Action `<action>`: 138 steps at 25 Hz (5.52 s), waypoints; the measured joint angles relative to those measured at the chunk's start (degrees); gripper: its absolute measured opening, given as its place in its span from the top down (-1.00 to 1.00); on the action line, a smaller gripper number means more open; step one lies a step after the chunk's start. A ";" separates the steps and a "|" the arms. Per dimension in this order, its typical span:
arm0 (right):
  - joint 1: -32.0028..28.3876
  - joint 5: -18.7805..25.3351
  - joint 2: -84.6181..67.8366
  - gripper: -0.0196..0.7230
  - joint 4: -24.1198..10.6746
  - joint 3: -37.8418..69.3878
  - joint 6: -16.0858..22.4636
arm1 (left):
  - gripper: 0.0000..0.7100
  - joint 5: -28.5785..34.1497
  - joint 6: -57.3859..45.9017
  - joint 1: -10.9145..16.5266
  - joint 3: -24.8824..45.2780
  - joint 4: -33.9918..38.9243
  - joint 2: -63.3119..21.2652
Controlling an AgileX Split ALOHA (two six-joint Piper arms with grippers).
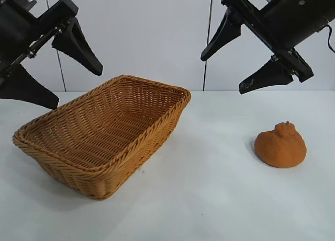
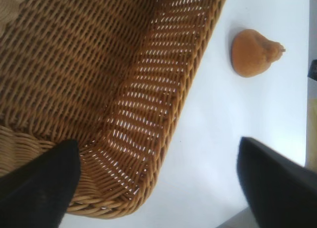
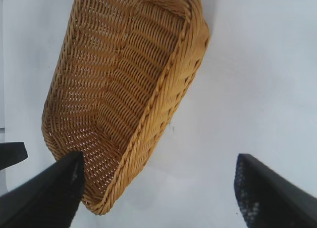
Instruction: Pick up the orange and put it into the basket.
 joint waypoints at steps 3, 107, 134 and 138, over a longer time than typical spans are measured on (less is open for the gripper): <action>0.00 -0.07 0.00 -0.58 0.00 0.00 0.00 | -0.73 0.00 0.00 0.00 0.00 0.00 0.00; 0.00 0.97 0.00 -0.58 0.01 0.00 0.00 | 0.75 3.18 -48.11 2.48 -13.78 26.22 16.87; 0.00 1.20 0.00 -0.58 -0.06 -0.06 0.00 | 0.75 13.81 -20.13 0.00 -25.33 26.40 30.99; 0.00 1.20 0.00 -0.58 -0.06 -0.06 0.00 | 0.75 13.51 -19.93 0.00 -25.52 26.11 31.99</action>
